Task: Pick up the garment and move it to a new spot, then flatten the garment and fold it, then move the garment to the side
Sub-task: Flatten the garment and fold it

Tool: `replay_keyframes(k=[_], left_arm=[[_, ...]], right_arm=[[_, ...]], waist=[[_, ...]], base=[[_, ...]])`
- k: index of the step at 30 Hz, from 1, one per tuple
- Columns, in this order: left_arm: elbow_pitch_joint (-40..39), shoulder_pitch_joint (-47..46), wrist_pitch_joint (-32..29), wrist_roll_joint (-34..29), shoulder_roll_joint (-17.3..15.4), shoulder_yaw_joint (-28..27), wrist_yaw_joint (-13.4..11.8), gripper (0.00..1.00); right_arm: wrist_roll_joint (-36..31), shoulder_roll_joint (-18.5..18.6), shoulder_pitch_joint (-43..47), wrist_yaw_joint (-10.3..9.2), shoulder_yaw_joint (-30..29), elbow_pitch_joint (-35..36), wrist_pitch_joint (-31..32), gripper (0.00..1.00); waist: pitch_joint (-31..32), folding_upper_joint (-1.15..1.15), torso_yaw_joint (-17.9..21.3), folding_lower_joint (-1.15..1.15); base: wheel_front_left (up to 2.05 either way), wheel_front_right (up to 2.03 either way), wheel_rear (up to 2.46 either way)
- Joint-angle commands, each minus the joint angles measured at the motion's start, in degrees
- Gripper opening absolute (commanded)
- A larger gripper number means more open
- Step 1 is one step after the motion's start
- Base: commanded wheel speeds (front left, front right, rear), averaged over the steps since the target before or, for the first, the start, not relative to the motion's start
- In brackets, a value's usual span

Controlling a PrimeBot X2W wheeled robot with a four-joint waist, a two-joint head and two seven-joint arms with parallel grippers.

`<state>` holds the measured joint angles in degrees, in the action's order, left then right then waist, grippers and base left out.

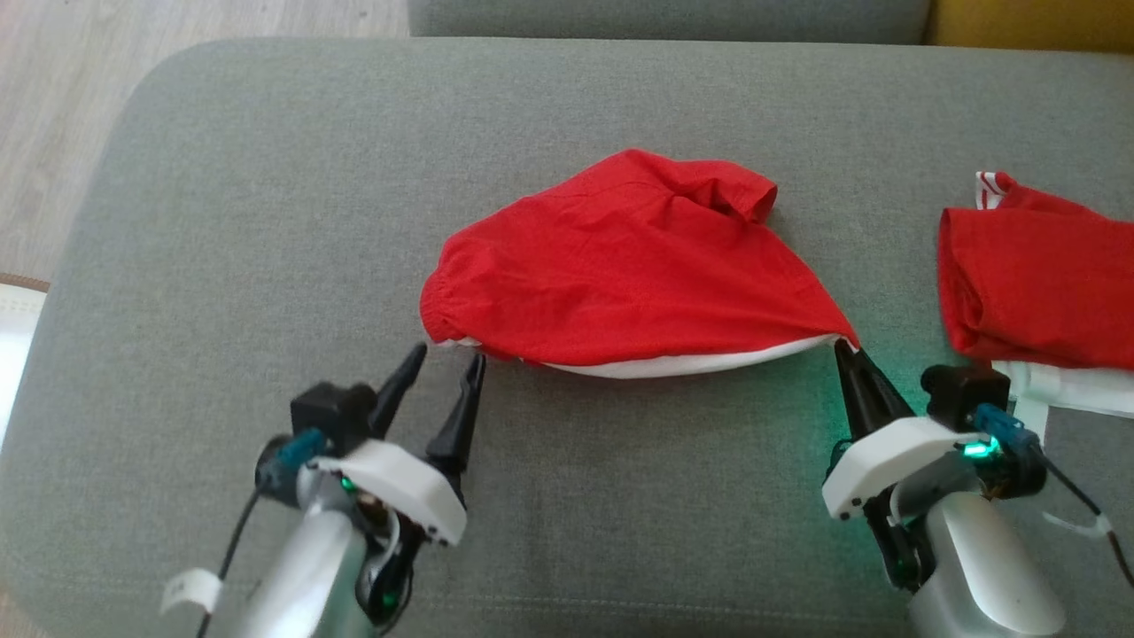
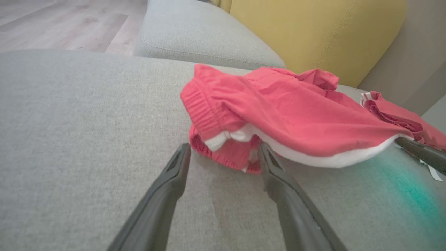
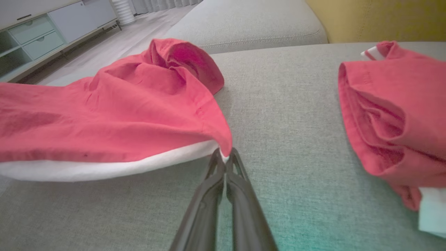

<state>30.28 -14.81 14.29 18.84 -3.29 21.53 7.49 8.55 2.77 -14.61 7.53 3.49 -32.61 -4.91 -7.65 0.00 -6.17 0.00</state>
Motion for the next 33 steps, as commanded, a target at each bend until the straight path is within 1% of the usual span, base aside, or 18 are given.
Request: replay_keyframes(k=[1, 5, 12, 28, 29, 30, 33], left_arm=[[-1.27, -2.87, 0.67, 0.37, -1.12, -1.82, -0.01, 1.00], [-1.23, -3.66, 0.69, -0.52, -1.70, -1.96, -0.01, 1.00], [0.78, -6.04, 0.70, 0.07, -2.66, 0.50, -0.01, 1.00], [2.29, -9.03, 0.71, 1.77, -3.78, 3.14, 0.00, 1.00], [2.19, -9.22, 0.71, 1.97, -3.84, 3.27, 0.00, 0.54], [1.46, -9.56, 0.71, 1.91, -4.11, 3.46, 0.00, 0.00], [0.09, -9.54, 0.71, 0.68, -4.72, 3.56, 0.00, 0.00]], right_arm=[[-0.46, 0.10, -0.60, -0.04, 1.16, 2.41, 0.17, 0.00], [-0.58, 0.10, -0.16, -0.04, 1.19, 3.74, 0.98, 0.00], [-0.50, 0.10, 0.34, -0.04, 1.44, 5.35, 2.01, 0.00], [-0.42, 0.10, -0.17, -0.04, 1.79, 6.41, 2.40, 0.00], [-0.43, 0.10, -0.22, -0.04, 1.82, 6.44, 2.41, 0.00], [-0.45, 0.10, -0.27, -0.04, 1.83, 6.49, 2.41, 0.00], [-0.50, 0.10, -0.32, -0.04, 1.76, 6.45, 2.44, 0.00]], waist=[[-0.14, 0.00, 0.06, 0.00], [-0.37, 0.00, 0.08, 0.00], [-0.90, 0.00, 0.35, 0.00], [-1.82, 0.00, 1.01, 0.00], [-1.85, 0.00, 1.02, 0.00], [-1.89, 0.00, 1.02, 0.00], [-1.76, 0.00, 0.99, 0.00]], base=[[0.00, 0.00, 0.00], [0.00, 0.00, 0.00], [0.00, 0.00, 0.00], [0.00, 0.00, 0.00], [0.00, 0.00, 0.00], [0.00, 0.00, 0.00], [0.00, 0.00, 0.00]])
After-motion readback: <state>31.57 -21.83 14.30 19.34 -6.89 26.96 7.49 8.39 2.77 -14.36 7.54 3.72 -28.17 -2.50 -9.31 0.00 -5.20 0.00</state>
